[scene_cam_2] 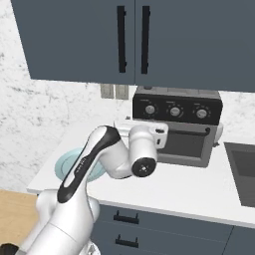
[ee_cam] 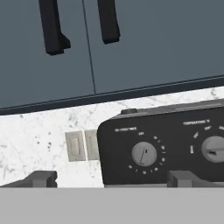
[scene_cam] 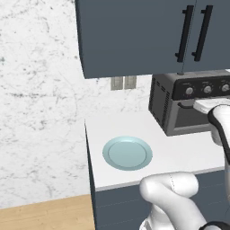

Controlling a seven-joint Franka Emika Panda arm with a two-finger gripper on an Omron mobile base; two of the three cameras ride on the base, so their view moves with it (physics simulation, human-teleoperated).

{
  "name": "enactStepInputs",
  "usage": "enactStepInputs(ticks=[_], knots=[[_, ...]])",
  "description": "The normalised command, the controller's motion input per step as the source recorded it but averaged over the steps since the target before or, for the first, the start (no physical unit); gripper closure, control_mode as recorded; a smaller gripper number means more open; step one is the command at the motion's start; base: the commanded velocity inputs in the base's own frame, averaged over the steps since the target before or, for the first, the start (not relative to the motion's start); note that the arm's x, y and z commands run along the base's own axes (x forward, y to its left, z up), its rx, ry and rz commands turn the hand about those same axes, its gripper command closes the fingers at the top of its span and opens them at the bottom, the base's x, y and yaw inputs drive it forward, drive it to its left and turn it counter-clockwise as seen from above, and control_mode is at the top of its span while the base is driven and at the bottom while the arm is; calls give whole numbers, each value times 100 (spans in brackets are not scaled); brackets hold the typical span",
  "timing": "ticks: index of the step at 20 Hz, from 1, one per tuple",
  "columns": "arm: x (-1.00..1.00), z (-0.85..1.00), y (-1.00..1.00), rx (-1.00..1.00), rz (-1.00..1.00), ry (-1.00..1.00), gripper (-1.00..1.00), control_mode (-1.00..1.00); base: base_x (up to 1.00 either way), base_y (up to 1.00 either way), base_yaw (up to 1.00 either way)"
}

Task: Pick up the kebab skewer and baguette bread, and place them inside the toaster oven. Close the toaster oven door and start by setting the timer.

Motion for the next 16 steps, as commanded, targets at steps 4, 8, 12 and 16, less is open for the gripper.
enactStepInputs(ticks=[4,8,12,16], knots=[[34,0,0,0,-12,3,-100,-100,0,0,0],[32,-3,-1,0,-5,5,-100,-100,0,0,0],[34,-10,-9,0,0,5,-100,-100,0,0,0],[28,-4,-21,0,0,4,-100,-100,0,0,0]])
